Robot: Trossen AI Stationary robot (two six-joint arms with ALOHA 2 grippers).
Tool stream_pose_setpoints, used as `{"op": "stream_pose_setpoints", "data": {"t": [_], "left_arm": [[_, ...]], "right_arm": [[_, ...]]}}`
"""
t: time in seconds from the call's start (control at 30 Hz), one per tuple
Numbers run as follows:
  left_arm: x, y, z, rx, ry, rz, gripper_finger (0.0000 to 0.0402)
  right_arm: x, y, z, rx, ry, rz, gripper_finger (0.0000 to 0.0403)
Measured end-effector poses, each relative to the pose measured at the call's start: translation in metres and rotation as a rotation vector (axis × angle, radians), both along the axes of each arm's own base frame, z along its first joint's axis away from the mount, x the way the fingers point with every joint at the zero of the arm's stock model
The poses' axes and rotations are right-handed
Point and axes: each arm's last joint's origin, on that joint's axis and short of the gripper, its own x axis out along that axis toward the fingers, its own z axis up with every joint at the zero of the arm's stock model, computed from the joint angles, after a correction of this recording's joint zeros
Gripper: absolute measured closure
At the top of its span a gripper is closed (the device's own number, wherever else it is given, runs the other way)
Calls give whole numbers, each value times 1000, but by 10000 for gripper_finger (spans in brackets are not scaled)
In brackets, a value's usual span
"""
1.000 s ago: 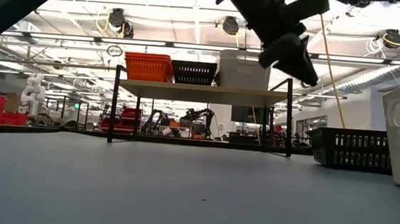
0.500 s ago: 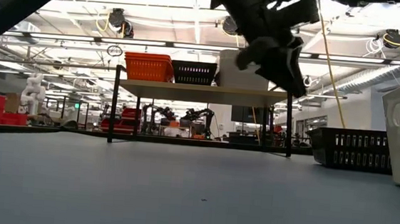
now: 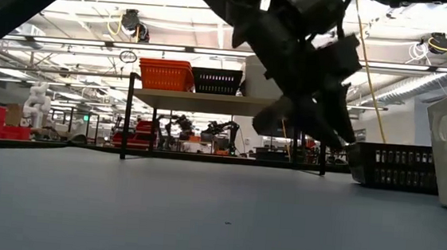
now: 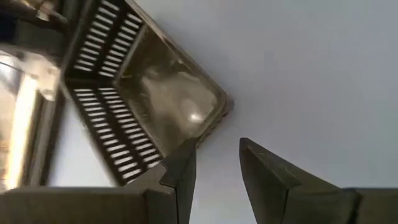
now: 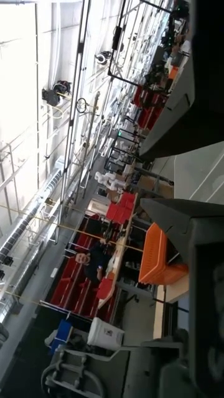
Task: Stack baskets on shelf by color
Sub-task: Stack the black bin on top of the other black bins on the shelf
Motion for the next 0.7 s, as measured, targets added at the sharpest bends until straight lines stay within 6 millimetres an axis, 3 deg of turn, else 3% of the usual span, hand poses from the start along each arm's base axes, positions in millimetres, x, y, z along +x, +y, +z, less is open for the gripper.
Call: {"op": "stream_pose_setpoints", "data": {"t": [0.3, 0.7], "left_arm": [[8, -1, 0, 85, -186, -80, 277], [13, 18, -20, 163, -181, -121, 277]], "right_arm": [[0, 0, 0, 0, 0, 0, 294], [0, 0, 0, 0, 0, -1, 294]]}}
